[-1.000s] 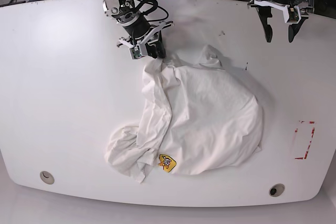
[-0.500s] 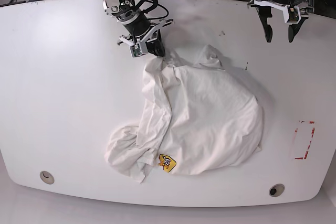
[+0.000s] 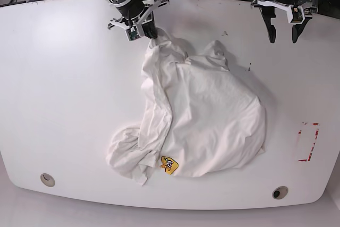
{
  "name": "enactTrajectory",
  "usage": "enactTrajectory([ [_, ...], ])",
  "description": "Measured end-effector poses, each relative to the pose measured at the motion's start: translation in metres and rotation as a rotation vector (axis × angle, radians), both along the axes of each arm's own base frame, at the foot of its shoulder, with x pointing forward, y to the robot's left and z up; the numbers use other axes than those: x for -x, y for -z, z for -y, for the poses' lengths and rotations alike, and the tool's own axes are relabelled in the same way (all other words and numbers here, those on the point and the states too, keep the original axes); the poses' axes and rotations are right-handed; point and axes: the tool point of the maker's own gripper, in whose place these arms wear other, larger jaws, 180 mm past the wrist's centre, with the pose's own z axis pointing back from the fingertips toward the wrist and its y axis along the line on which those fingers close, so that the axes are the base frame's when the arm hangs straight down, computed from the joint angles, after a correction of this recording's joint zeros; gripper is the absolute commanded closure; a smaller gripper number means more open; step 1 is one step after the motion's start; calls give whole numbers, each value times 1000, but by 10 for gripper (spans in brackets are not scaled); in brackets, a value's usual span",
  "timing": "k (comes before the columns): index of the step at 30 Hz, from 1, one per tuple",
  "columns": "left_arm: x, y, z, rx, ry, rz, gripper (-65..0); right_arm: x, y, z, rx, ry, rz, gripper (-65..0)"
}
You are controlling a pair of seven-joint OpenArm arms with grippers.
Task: Layout the t-shirt on the table in an organized manner, then fold the t-shirt properly
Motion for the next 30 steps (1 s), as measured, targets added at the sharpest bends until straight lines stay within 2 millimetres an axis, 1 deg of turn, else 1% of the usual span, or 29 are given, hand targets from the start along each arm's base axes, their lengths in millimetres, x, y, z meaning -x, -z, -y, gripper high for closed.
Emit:
enactTrajectory([
  [1,0,0,0,0,0,0,-367,-4,-10,0,-6,3,28,-2],
  [6,0,0,0,0,0,0,-367,-10,-45,-5,-33,-7,116,-2],
  [8,-1,0,0,-2,2,2,-367,-10,-55,-5,-44,-15,146,-2],
  [12,-10,-5,-2,-14,16,21,-368,-8,-53,-3,-31,-26,142,-2],
  [15,-25,-14,-5,-39,44,60,-369,-15,-55,7,-15,-7,172,-2],
  [20,-44,-30,-14,-81,55,122,-371,-37,-66,25,10,41,237,-2],
  [24,-60,-32,-14,-68,43,126,-371,-53,-74,37,29,61,282,-2],
  [26,-75,-33,-12,-57,48,114,-371,-64,-80,43,40,75,311,-2],
  [27,-82,-37,-12,-58,43,131,-371,-69,-81,47,50,87,315,-2],
  [30,-92,-42,-17,-59,25,140,-371,-85,-88,56,78,94,330,-2],
])
